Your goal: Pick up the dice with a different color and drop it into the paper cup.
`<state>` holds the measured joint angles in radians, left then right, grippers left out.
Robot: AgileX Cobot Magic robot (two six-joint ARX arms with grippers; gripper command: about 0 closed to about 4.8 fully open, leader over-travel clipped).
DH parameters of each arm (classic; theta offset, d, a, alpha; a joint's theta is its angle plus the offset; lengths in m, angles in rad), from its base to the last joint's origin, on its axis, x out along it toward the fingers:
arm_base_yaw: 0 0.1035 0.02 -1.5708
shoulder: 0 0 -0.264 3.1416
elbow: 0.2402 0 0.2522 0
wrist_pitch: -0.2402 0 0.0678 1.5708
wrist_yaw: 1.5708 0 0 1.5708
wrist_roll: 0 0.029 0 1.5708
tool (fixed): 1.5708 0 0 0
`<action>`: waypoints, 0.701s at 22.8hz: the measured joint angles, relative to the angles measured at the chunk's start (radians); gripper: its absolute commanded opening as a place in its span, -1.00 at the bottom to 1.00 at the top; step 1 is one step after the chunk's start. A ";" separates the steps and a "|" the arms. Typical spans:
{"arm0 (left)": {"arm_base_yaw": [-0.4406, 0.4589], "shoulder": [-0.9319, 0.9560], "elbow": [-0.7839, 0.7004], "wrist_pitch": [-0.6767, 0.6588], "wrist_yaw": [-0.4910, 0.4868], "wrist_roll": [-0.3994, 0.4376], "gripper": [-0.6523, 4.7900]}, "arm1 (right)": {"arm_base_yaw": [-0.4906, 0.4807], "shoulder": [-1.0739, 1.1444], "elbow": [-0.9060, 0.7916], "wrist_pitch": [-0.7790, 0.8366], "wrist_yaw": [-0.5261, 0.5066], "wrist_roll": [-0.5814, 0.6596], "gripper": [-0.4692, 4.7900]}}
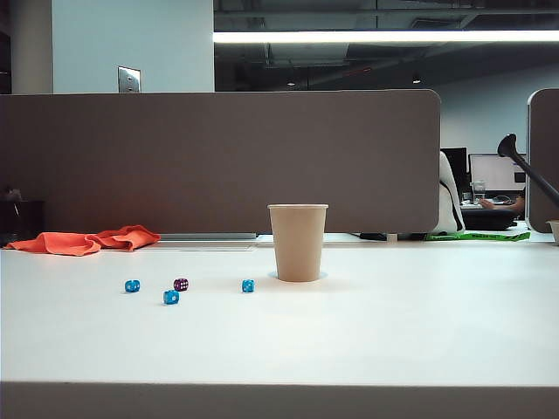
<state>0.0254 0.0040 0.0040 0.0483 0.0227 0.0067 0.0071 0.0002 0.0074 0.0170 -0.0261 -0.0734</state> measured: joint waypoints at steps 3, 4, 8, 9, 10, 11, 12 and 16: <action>0.000 0.000 0.000 0.000 0.000 0.000 -0.78 | 0.000 0.000 0.000 0.000 0.000 0.000 -0.83; 0.000 0.000 0.000 0.000 0.000 0.000 -0.78 | 0.000 0.000 0.000 0.000 0.000 0.000 -0.82; 0.000 0.000 0.000 0.000 0.000 0.000 -0.78 | 0.000 0.000 0.000 0.000 0.000 0.000 -0.83; 0.000 0.000 0.000 0.000 0.000 0.000 -0.78 | 0.000 0.000 0.000 0.000 0.000 0.000 -0.83; 0.000 0.000 0.000 0.000 0.000 0.000 -0.78 | 0.000 0.000 0.000 0.000 0.000 0.000 -0.83; 0.000 0.000 0.000 0.000 0.000 0.000 -0.78 | 0.000 0.000 0.000 0.000 0.000 0.000 -0.83; 0.000 0.000 0.000 0.000 0.000 0.000 -0.78 | 0.000 0.000 0.000 0.000 0.000 0.000 -0.83; 0.000 0.000 0.002 0.001 0.030 -0.003 -0.78 | 0.000 0.000 0.000 0.001 0.000 0.000 -0.83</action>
<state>0.0254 0.0040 0.0055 0.0494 0.0528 0.0040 0.0071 -0.0002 0.0074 0.0177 -0.0265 -0.0734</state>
